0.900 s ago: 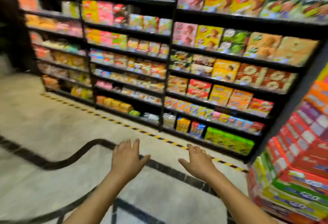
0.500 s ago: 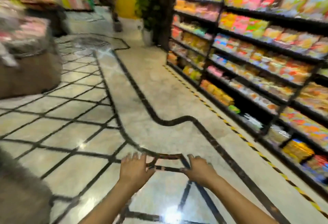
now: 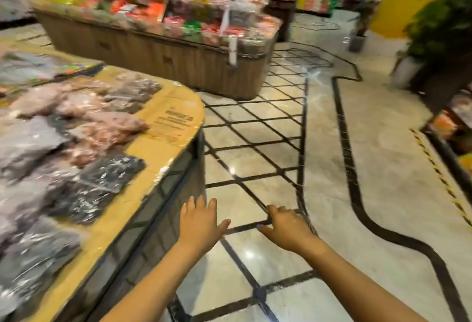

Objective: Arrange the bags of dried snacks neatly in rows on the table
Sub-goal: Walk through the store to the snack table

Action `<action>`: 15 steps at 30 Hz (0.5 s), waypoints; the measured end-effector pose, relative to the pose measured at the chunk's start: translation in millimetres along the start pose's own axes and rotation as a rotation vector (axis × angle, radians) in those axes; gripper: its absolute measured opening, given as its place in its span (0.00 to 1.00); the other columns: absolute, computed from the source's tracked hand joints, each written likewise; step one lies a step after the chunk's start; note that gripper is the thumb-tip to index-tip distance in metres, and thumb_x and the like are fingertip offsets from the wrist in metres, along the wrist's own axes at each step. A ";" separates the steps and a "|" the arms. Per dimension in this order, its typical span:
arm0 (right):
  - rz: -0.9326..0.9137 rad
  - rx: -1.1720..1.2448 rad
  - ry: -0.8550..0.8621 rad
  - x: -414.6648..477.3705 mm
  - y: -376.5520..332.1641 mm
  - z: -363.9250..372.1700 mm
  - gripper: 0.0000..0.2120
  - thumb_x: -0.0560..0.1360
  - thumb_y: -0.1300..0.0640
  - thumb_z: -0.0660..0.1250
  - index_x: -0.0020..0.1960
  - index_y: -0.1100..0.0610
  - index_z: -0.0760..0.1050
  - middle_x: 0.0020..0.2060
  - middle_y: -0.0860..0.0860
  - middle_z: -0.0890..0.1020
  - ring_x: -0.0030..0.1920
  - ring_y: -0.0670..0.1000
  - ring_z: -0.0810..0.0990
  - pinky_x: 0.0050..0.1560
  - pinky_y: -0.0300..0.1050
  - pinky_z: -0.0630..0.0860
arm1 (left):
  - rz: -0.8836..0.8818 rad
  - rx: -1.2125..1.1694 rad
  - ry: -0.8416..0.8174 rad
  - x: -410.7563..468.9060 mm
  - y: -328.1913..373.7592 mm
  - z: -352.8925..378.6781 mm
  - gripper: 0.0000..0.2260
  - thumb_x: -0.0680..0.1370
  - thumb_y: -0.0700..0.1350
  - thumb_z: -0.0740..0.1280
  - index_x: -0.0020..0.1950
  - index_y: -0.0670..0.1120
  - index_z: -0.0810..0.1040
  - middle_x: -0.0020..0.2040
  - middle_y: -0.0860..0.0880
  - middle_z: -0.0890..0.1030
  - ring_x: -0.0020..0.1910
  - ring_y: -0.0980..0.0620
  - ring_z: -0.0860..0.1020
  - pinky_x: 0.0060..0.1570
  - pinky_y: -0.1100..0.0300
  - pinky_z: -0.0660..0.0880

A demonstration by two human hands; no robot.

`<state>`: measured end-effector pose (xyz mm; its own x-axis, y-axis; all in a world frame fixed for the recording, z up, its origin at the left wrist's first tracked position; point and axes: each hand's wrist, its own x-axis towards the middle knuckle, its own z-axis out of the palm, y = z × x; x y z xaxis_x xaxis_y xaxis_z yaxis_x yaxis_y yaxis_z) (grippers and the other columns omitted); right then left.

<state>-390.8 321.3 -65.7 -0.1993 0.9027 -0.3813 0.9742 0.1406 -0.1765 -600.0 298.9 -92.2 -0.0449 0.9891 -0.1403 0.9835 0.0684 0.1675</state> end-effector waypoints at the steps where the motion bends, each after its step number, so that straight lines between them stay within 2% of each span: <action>1: -0.035 -0.018 -0.007 11.2 -16.3 -1.8 0.29 0.75 0.37 0.58 0.69 0.54 0.64 0.64 0.58 0.73 0.64 0.60 0.71 0.62 0.55 0.71 | -0.050 -0.015 0.006 -1.5 -15.3 -3.0 0.32 0.76 0.65 0.57 0.74 0.48 0.61 0.74 0.40 0.62 0.74 0.38 0.56 0.70 0.45 0.55; 5: -0.199 -0.090 -0.034 51.8 -77.6 -3.8 0.30 0.76 0.37 0.57 0.72 0.54 0.60 0.67 0.57 0.71 0.66 0.60 0.70 0.62 0.56 0.70 | -0.230 -0.055 0.035 -11.1 -69.9 -13.6 0.32 0.77 0.65 0.55 0.75 0.48 0.58 0.76 0.39 0.58 0.75 0.38 0.54 0.72 0.45 0.54; 10: -0.397 -0.145 -0.097 101.7 -147.4 -6.3 0.33 0.76 0.36 0.57 0.74 0.55 0.58 0.68 0.59 0.70 0.67 0.60 0.69 0.64 0.57 0.70 | -0.429 -0.067 0.092 -15.3 -123.8 -25.0 0.31 0.76 0.66 0.56 0.73 0.48 0.62 0.73 0.42 0.65 0.72 0.40 0.61 0.70 0.48 0.60; 15: -0.595 -0.216 -0.162 158.4 -210.1 -24.4 0.34 0.76 0.36 0.56 0.75 0.55 0.56 0.68 0.59 0.69 0.67 0.61 0.68 0.63 0.56 0.70 | -0.664 -0.084 0.113 1.7 -164.9 -41.8 0.30 0.76 0.64 0.56 0.73 0.48 0.62 0.73 0.41 0.64 0.73 0.39 0.59 0.70 0.46 0.59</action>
<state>-624.5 444.7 -66.9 -0.7081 0.5753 -0.4095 0.6886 0.6909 -0.2200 -769.6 294.8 -79.3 -0.6570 0.7412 -0.1378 0.7244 0.6713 0.1568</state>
